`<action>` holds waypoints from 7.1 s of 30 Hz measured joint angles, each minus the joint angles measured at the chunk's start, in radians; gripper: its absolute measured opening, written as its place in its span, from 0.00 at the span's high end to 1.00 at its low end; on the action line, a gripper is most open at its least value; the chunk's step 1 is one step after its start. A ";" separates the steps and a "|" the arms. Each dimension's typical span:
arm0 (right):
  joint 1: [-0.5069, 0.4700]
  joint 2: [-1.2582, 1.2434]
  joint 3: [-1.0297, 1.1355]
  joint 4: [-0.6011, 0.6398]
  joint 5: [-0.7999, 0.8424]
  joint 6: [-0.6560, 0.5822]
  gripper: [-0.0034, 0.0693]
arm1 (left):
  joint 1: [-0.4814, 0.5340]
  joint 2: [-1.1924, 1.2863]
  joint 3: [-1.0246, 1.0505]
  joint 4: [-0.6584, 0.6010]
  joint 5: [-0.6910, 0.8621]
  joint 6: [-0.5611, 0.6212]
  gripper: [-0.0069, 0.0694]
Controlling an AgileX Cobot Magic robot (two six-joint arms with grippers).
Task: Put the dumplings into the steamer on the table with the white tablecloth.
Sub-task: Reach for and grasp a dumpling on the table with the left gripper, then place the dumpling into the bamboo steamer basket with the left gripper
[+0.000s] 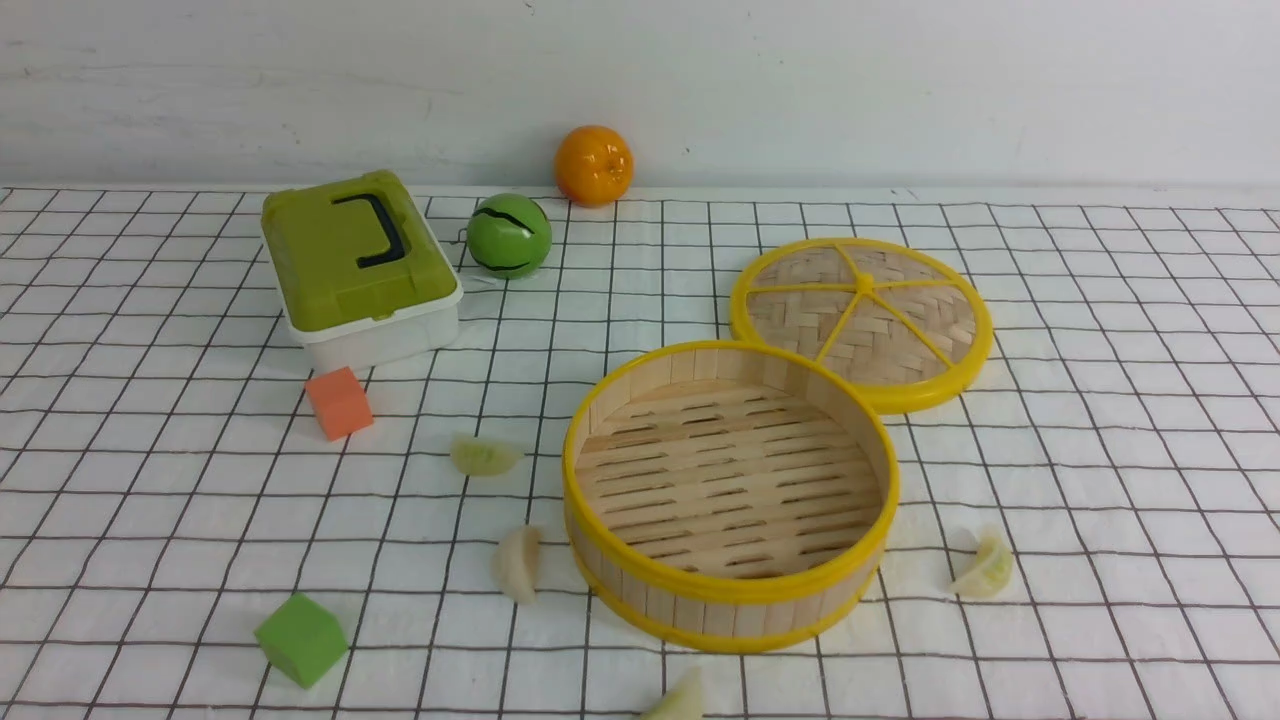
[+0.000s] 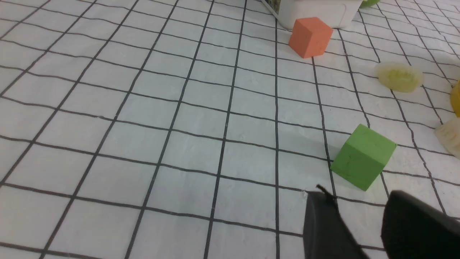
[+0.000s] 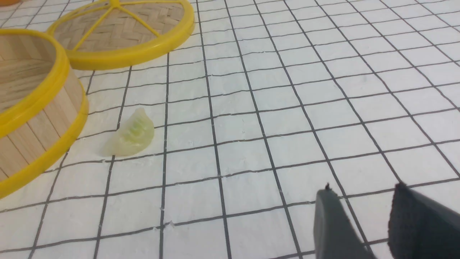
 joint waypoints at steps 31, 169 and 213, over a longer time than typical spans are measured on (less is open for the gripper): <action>0.000 0.000 0.000 0.000 0.000 0.000 0.62 | 0.000 0.000 0.000 0.000 0.000 0.000 0.60; 0.294 0.953 -0.807 0.598 0.664 -0.704 0.96 | -0.256 2.083 -1.515 -0.180 0.237 -0.476 0.27; 0.294 0.588 -0.808 0.563 0.844 -0.588 0.93 | -0.643 2.361 -2.150 -0.053 0.560 -0.147 0.62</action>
